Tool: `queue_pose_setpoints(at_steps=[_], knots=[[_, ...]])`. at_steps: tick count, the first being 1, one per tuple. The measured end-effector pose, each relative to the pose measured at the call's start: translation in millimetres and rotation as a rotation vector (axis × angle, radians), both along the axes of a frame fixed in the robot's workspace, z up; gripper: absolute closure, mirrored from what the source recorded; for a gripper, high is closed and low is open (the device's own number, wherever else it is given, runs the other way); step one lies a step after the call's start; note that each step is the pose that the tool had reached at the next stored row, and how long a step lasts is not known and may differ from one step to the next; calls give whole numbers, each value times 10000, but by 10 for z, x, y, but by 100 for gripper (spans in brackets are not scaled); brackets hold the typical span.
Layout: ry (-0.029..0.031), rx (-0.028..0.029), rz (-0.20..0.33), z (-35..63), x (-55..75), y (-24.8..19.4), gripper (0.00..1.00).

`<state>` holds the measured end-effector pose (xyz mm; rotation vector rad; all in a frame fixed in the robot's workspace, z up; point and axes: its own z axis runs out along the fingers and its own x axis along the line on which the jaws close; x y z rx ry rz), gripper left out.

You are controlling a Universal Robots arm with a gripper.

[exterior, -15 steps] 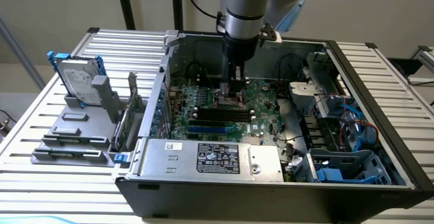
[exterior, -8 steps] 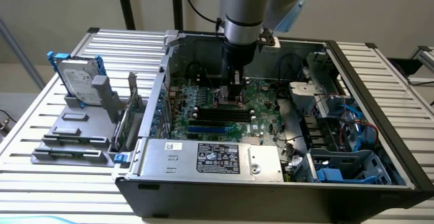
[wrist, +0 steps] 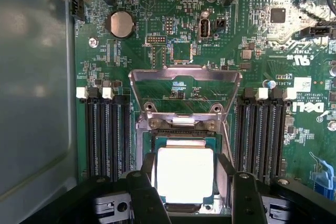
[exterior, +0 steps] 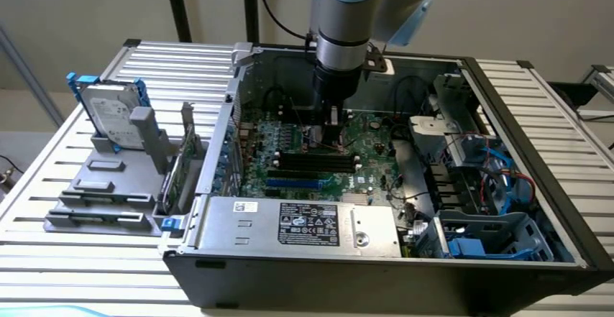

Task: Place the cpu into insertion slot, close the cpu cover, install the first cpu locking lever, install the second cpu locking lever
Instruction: 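Place the cpu into insertion slot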

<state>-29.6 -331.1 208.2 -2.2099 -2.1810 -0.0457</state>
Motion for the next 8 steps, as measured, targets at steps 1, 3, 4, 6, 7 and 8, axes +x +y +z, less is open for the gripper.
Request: queue_pose_setpoints(at_steps=[1, 3, 4, 6, 7, 8], knots=[[0, 0, 0, -6, 0, 1, 46], [0, -1, 0, -16, 0, 2, 46], [0, -1, 1, -22, 0, 3, 46], [0, -1, 0, -33, 0, 5, 46], [0, -1, 0, -38, 0, 6, 46], [0, -1, 1, -42, 0, 7, 46]])
